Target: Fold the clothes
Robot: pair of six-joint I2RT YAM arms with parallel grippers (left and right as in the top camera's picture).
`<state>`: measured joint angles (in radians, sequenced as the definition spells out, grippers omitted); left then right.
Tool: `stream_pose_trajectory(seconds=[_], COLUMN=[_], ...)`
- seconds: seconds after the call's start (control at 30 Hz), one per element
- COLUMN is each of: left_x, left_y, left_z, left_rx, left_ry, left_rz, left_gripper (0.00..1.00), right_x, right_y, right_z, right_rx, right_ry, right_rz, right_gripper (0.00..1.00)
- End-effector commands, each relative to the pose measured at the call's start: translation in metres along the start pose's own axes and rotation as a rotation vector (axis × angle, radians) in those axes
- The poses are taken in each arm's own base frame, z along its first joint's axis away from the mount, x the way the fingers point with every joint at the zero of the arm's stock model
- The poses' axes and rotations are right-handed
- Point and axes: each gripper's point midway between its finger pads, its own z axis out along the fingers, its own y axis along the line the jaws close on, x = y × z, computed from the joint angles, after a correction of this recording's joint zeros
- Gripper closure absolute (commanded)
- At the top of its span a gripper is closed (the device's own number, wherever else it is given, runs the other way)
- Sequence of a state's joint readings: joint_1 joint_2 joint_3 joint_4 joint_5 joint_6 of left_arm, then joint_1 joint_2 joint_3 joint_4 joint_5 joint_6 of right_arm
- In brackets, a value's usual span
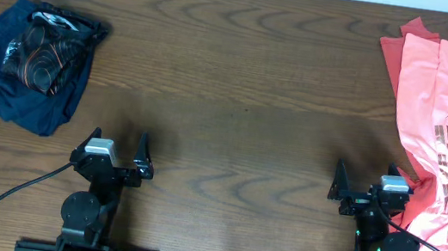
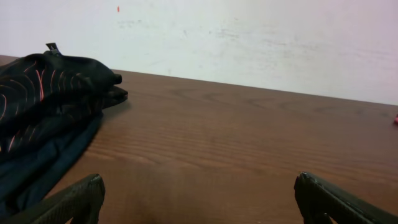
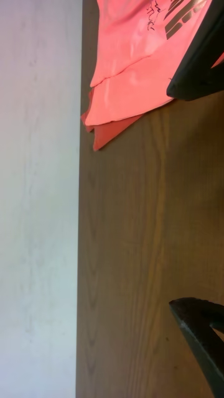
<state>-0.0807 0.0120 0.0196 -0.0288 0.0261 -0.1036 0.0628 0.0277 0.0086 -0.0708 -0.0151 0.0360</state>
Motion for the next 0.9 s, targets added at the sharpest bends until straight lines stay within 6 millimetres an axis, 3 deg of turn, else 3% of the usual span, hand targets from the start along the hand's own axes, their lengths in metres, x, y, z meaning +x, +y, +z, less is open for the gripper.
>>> stream_pose_trajectory(seconds=[0.0, 0.67, 0.87], left_x=[0.015, 0.015, 0.016], left_y=[0.004, 0.004, -0.006], left_z=[0.001, 0.001, 0.000], left_rx=[-0.020, -0.015, 0.036], left_ry=[0.043, 0.045, 0.053], left_rz=[0.016, 0.015, -0.085], left_gripper=[0.02, 0.02, 0.02], right_x=[0.001, 0.001, 0.000], right_y=[-0.002, -0.002, 0.000], right_z=[0.000, 0.000, 0.000], right_rx=[0.011, 0.006, -0.005], right_ry=[-0.001, -0.001, -0.002], right_rz=[-0.018, -0.013, 0.099], right_gripper=[0.01, 0.01, 0.01])
